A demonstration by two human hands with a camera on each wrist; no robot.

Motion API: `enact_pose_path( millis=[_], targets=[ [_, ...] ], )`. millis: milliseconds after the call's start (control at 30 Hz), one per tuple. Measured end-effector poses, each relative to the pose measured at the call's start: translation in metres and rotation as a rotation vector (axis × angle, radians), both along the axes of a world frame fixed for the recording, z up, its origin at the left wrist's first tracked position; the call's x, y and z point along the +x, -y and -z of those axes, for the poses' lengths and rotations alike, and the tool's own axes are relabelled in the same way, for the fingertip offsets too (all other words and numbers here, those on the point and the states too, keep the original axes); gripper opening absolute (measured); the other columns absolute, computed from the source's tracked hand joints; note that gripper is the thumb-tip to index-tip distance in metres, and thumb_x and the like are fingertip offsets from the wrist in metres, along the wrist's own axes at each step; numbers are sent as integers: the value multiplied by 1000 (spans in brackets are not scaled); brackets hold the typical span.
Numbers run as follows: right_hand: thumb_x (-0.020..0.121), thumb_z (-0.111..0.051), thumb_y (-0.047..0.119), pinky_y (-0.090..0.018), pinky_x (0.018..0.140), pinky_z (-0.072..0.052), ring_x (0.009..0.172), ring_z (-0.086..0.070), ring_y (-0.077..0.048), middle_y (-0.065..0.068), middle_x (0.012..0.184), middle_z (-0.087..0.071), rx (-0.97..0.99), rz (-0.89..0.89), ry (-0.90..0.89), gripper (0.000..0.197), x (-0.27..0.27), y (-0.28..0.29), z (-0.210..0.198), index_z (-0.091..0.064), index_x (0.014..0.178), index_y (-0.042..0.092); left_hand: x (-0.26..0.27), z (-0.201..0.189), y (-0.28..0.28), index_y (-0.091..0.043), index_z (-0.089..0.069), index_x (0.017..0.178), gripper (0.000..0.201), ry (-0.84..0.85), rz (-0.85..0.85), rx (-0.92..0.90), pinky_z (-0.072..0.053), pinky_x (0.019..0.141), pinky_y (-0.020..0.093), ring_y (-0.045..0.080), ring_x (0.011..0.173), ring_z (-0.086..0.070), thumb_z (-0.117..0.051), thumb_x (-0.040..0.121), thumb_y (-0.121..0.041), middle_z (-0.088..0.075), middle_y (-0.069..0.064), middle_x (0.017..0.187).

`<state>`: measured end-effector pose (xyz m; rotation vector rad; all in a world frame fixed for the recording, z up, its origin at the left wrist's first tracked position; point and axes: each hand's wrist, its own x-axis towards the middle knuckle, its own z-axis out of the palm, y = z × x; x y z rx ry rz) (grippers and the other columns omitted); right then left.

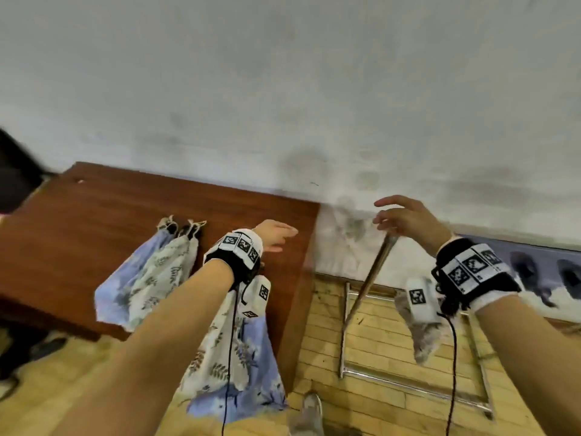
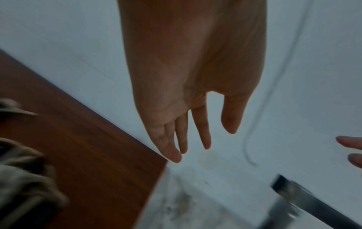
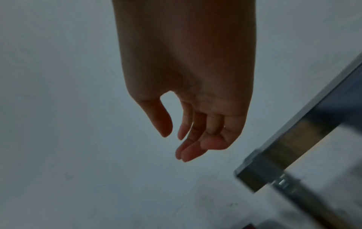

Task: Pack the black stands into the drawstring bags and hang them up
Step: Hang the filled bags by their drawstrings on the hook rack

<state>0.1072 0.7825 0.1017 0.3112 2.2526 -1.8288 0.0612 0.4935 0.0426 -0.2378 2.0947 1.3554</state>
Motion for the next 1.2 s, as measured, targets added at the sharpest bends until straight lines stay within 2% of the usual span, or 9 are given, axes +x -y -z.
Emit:
enact_pose_path(
  millis=[133, 300, 600, 700, 800, 867, 967, 1067, 1200],
  targets=[
    [91, -56, 4, -24, 60, -40, 69, -61, -19, -9, 81, -66, 0, -187, 120, 13, -22, 85, 24, -62, 100, 11, 16, 5, 98, -9, -63, 117, 26, -23, -244, -53, -46, 70, 23, 13, 82, -53, -58, 93, -18, -61, 5, 107],
    [92, -55, 2, -23, 55, -40, 59, -63, -11, -6, 78, -69, 144, -374, 231, 17, -43, 178, 68, -62, 106, 8, 27, 27, 184, -9, -62, 106, 16, 48, -378, -79, -43, 63, 23, 12, 66, -50, -49, 97, -14, -57, 3, 86],
    [89, -56, -2, -19, 45, -37, 46, -52, -13, -7, 65, -58, 338, -450, 357, 15, -96, 294, 140, -64, 95, 10, -18, 86, 258, -8, -62, 97, 11, 245, -329, -47, -44, 58, 25, 14, 69, -50, -52, 94, -8, -55, 5, 82],
    [90, -55, 4, -26, 57, -45, 63, -55, -20, -7, 79, -62, 435, -465, 362, 17, -110, 311, 166, -65, 91, 18, -38, 107, 264, -10, -59, 93, 11, 261, -275, -62, -45, 60, 24, 16, 74, -52, -49, 93, -6, -54, 6, 82],
    [90, -52, 10, -30, 78, -51, 94, -62, -23, -6, 110, -64, 547, -444, 356, 24, -118, 314, 193, -64, 111, 17, -58, 123, 261, -11, -62, 83, 15, 272, -236, -52, -47, 56, 21, 15, 68, -57, -52, 95, -9, -60, 5, 79],
    [91, -50, 14, -30, 77, -48, 97, -61, -26, -4, 101, -58, 611, -400, 430, 21, -121, 309, 206, -64, 107, 13, -68, 131, 253, -5, -64, 84, 15, 321, -222, -5, -50, 55, 19, 11, 56, -61, -53, 94, -7, -63, 6, 71],
    [94, -48, 13, -32, 59, -36, 60, -50, -24, -10, 75, -50, 525, -280, 538, 15, -121, 305, 213, -56, 81, 10, -78, 142, 235, 12, -59, 115, 27, 431, -169, 67, -54, 77, 26, 26, 88, -68, -45, 97, -4, -68, 21, 97],
    [97, -50, 5, -18, 41, -42, 49, -62, -9, -13, 84, -61, 329, -130, 560, 11, -119, 303, 213, -56, 105, 6, -82, 146, 214, 9, -40, 137, 40, 550, -134, 114, -44, 98, 30, 32, 128, -48, -27, 103, -7, -46, 23, 141],
    [91, -52, -6, -13, 37, -41, 41, -57, -6, -10, 72, -59, 249, -125, 551, 21, -118, 310, 215, -60, 110, -8, -87, 146, 194, 11, -46, 130, 35, 523, -93, 80, -46, 97, 31, 31, 125, -52, -40, 98, -2, -51, 23, 136]
  ],
)
